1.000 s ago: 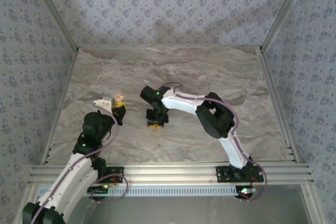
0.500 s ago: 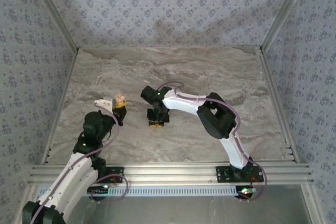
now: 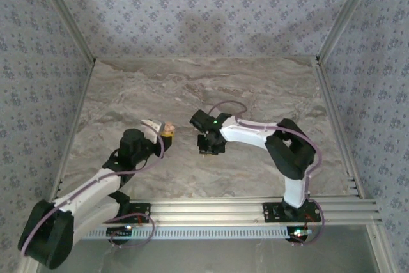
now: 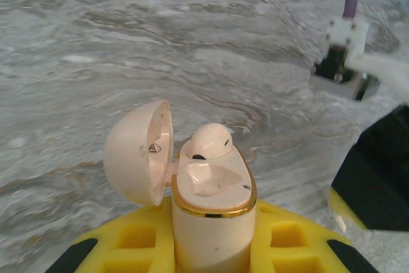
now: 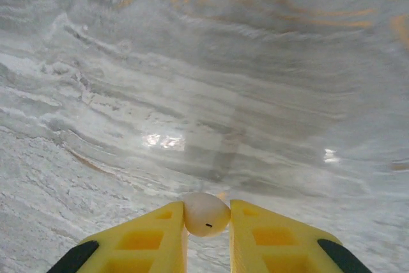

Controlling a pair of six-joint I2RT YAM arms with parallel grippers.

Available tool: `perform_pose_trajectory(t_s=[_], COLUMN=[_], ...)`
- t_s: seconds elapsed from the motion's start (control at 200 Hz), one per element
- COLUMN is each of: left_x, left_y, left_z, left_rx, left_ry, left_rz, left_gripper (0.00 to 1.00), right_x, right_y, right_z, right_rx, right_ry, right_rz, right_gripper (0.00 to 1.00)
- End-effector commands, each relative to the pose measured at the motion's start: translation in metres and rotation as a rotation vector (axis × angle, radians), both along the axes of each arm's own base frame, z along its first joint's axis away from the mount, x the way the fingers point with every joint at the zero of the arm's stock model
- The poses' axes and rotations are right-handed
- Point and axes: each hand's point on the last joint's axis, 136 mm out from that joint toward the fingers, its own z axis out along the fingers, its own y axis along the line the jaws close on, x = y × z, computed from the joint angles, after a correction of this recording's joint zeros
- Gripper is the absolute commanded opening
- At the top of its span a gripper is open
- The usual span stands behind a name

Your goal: Insert the wireless bluetooth earbuds into the charging case

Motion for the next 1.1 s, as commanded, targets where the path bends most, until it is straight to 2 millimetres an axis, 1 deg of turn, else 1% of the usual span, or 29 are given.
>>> perform_pose_trajectory(t_s=[0.0, 0.09, 0.18, 0.34, 0.415, 0.455, 0.61, 0.79, 0.934, 1.094], left_x=[0.006, 0.001, -0.004, -0.012, -0.018, -0.020, -0.026, -0.025, -0.026, -0.027], left_y=[-0.028, -0.045, -0.057, -0.079, -0.090, -0.095, -0.113, -0.128, -0.138, -0.145], left_z=[0.027, 0.020, 0.015, 0.013, 0.013, 0.013, 0.016, 0.018, 0.022, 0.031], left_rx=[-0.014, -0.003, -0.007, -0.001, 0.014, 0.024, 0.050, 0.068, 0.060, 0.034], left_ry=[-0.114, -0.123, -0.132, -0.176, -0.209, -0.229, -0.279, -0.311, -0.330, -0.343], left_rz=[-0.109, -0.195, -0.266, -0.397, -0.472, -0.504, -0.613, -0.662, -0.682, -0.686], left_gripper=[0.14, 0.14, 0.14, 0.14, 0.14, 0.14, 0.14, 0.13, 0.13, 0.13], right_x=[0.016, 0.020, 0.023, 0.029, 0.031, 0.031, 0.030, 0.024, 0.020, 0.017], right_y=[-0.017, -0.028, -0.038, -0.050, -0.048, -0.048, -0.044, -0.042, -0.038, -0.030], right_z=[0.018, 0.031, 0.044, 0.071, 0.085, 0.091, 0.116, 0.144, 0.158, 0.163], right_rx=[0.010, 0.018, 0.030, 0.046, 0.071, 0.070, 0.132, 0.217, 0.260, 0.287], right_ry=[-0.141, -0.214, -0.279, -0.397, -0.445, -0.472, -0.558, -0.656, -0.696, -0.716], right_rz=[-0.008, -0.001, 0.016, 0.060, 0.083, 0.126, 0.158, 0.169, 0.174, 0.182], right_gripper=[0.23, 0.23, 0.23, 0.23, 0.23, 0.23, 0.23, 0.24, 0.23, 0.23])
